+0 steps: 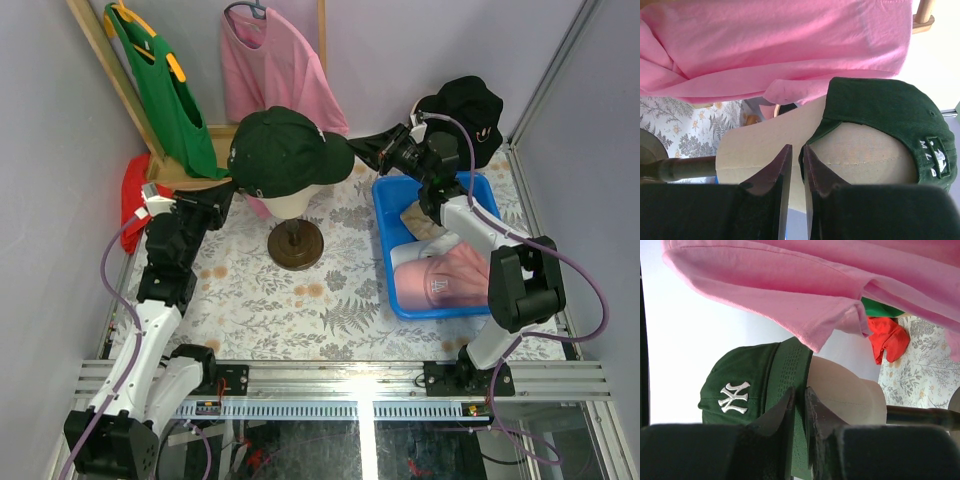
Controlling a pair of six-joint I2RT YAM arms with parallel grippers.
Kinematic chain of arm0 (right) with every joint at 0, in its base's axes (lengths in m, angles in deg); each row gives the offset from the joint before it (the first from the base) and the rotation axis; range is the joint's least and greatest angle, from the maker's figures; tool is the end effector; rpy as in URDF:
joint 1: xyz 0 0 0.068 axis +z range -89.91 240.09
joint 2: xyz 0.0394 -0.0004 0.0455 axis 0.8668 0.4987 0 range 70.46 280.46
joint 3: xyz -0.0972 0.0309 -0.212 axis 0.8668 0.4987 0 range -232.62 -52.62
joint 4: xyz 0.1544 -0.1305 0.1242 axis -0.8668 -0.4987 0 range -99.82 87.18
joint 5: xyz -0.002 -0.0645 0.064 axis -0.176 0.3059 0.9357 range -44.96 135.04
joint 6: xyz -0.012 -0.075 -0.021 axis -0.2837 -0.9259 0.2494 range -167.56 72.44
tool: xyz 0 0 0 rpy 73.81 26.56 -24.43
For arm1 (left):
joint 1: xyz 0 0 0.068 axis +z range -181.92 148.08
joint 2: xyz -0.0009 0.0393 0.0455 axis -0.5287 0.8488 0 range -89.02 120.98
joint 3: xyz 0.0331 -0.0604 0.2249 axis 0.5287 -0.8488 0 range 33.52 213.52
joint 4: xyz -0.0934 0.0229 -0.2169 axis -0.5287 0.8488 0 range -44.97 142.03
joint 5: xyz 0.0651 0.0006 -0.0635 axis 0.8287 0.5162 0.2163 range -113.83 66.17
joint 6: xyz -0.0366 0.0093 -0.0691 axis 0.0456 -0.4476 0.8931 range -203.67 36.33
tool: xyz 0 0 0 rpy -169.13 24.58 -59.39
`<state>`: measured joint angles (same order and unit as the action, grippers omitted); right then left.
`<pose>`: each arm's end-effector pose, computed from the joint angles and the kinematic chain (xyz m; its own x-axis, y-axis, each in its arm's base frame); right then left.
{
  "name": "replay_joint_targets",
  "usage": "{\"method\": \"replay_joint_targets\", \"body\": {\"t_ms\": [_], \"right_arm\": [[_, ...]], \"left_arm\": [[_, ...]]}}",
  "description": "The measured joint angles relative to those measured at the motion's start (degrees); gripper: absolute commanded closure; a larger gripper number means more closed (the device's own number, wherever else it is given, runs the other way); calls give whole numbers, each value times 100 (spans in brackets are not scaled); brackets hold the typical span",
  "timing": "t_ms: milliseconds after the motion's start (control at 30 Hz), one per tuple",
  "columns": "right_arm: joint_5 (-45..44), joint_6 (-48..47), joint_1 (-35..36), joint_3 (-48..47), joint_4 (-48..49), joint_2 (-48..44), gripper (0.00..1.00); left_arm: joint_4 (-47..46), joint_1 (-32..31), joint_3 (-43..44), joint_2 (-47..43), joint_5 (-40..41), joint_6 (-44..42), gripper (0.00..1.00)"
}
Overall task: Stack the hats
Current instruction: Adjust the hat on the hat stand.
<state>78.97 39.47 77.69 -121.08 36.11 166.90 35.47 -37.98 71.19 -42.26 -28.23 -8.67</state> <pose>0.3646 0.1553 0.3120 -0.7628 0.6273 -0.1568 -0.2210 -0.0250 0.9749 0.2311 -0.0298 0.3033 -0.1732 -0.9501 -0.2594 0.0549 0.2537 -0.9657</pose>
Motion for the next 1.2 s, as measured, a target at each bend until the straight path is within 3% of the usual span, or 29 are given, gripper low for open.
{"method": "replay_joint_targets", "body": {"t_ms": [267, 600, 800, 1200], "right_arm": [[0, -55, -4, -313, -284, -2, 84], [-7, -308, -9, -389, -671, -24, 64], [-48, -619, -35, -354, -1049, -275, 60], [-516, -1733, -98, -229, -2284, -1078, 57]], "left_arm": [[197, 52, -2, -55, -35, -20, 86], [404, 72, -22, -219, 81, -15, 49], [713, 87, 70, -426, 367, -46, 36], [1440, 87, 619, -929, 1088, -197, 34]]}}
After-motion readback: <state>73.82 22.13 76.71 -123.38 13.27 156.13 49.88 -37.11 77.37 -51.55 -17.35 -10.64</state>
